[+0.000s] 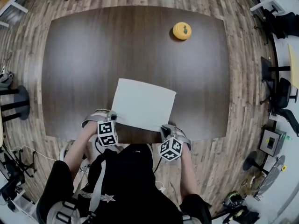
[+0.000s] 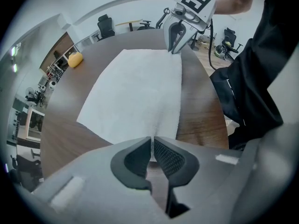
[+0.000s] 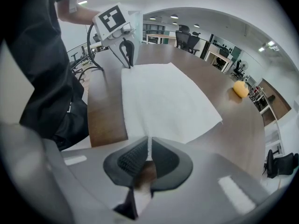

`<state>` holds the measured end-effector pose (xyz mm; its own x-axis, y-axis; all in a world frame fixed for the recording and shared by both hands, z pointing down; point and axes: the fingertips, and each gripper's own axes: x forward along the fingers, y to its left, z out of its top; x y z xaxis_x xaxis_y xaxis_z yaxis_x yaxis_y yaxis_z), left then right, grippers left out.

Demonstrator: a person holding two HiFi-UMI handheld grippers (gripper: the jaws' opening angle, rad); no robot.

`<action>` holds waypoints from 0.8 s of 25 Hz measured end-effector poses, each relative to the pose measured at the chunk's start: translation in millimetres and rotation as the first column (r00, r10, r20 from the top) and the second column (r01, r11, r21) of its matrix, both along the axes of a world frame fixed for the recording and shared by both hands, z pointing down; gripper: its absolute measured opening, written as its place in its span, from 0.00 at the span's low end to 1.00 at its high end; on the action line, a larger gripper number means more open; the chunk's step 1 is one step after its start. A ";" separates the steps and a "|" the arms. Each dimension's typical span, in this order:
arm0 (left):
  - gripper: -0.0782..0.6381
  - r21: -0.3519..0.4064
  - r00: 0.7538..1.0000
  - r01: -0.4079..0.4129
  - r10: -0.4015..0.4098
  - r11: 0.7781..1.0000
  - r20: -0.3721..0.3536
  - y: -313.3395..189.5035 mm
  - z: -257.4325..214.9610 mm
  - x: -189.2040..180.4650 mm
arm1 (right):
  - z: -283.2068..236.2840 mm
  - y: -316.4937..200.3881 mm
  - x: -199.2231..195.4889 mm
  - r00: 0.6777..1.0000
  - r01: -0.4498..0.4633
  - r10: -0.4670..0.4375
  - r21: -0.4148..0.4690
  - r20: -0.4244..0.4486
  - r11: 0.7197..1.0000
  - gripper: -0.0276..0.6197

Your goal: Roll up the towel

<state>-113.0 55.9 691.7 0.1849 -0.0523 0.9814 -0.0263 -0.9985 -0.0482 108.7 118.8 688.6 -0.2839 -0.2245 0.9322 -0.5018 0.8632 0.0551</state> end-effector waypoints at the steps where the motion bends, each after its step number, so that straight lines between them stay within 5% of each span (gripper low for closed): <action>1: 0.15 0.003 1.000 0.002 -0.002 1.000 0.002 0.2 0.3 -0.5 | 0.3 0.2 -0.6 1.000 0.000 0.000 0.002 -0.001 1.000 0.09; 7: 0.18 0.038 0.998 0.060 -0.059 0.997 -0.020 -6.3 -0.1 4.8 | 1.2 -4.2 5.4 0.999 -0.006 0.008 0.062 -0.038 0.998 0.11; 13: 0.40 0.081 0.993 0.105 -0.100 0.991 -0.064 -5.9 -13.8 3.6 | -10.5 -3.0 6.7 0.998 -0.042 0.048 0.140 -0.044 0.989 0.27; 20: 0.40 0.084 0.996 0.062 -0.056 0.995 -0.073 19.0 -27.3 8.8 | -25.3 15.0 -5.6 0.999 -0.019 0.025 0.171 -0.030 0.985 0.27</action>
